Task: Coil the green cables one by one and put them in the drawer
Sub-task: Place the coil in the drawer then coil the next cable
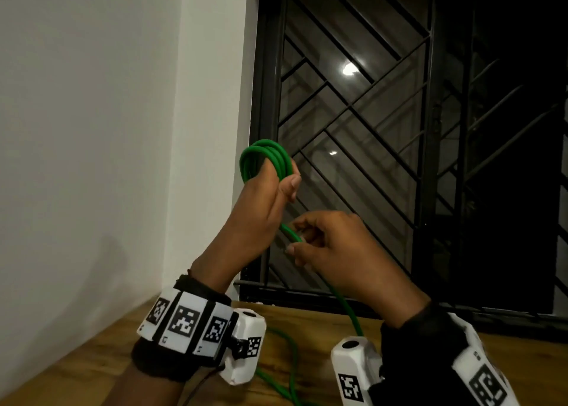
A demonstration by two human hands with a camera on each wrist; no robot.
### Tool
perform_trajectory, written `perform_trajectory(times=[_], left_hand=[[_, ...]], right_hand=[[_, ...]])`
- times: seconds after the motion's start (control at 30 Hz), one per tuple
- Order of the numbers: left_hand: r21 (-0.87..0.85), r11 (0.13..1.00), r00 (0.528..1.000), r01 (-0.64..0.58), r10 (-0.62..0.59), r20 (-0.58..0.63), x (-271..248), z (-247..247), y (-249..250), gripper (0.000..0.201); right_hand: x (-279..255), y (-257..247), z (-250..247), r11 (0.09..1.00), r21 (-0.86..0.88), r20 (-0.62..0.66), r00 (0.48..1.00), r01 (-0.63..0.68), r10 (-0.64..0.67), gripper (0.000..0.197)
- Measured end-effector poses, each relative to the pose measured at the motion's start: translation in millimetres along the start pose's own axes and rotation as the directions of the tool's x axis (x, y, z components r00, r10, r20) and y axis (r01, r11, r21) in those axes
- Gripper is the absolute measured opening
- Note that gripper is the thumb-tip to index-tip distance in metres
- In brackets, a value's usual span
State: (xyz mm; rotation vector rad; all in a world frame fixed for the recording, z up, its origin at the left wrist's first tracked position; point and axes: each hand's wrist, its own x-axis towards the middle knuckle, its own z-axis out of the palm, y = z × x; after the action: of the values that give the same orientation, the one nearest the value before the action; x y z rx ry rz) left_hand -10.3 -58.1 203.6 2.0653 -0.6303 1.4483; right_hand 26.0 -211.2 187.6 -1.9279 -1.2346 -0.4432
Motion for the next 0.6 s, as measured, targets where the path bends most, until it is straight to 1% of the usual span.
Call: perform_trajectory(times=[0.07,0.13,0.2,0.27,0.3,0.33,0.4,0.47,0.6], left_hand=[[0.096,0.995,0.999,0.008,-0.012,0.032,-2,0,-6,0.031],[0.165,0.986,0.997,0.012,-0.024,0.07,-3,-1,-9,0.037],[0.23,0.973,0.991,0.007,-0.037,0.127,-4,-1,-7,0.031],[0.299,0.954,0.979,-0.009,-0.053,0.198,-4,0,-3,0.013],[0.339,0.941,0.97,-0.027,-0.057,0.235,-4,0,-2,0.006],[0.38,0.924,0.961,-0.045,-0.064,0.268,-5,0,-3,0.005],[0.44,0.895,0.94,-0.07,-0.089,0.33,-6,0,-7,0.006],[0.443,0.894,0.922,-0.075,-0.107,0.373,-9,1,-9,0.004],[0.398,0.912,0.908,-0.099,-0.081,0.411,-12,3,-12,0.018]], right_hand=[[-1,0,-7,0.995,0.1,0.0,1.0,-0.026,0.027,0.022],[-1,0,-14,0.98,0.196,0.014,1.0,-0.029,0.027,0.023],[-2,1,-17,0.98,0.198,0.034,0.999,-0.018,0.012,0.023],[0,3,-16,0.99,0.14,0.04,0.999,-0.009,0.003,0.027],[0,4,-14,0.994,0.111,0.032,0.999,-0.004,0.001,0.028],[1,5,-13,0.997,0.082,0.018,1.0,0.002,-0.004,0.028],[2,8,-11,1.0,0.012,-0.023,0.999,0.024,-0.023,0.027],[3,10,-9,0.997,-0.063,-0.048,0.998,0.04,-0.043,0.027],[4,17,-8,0.978,-0.203,-0.118,0.99,0.048,-0.073,0.029]])
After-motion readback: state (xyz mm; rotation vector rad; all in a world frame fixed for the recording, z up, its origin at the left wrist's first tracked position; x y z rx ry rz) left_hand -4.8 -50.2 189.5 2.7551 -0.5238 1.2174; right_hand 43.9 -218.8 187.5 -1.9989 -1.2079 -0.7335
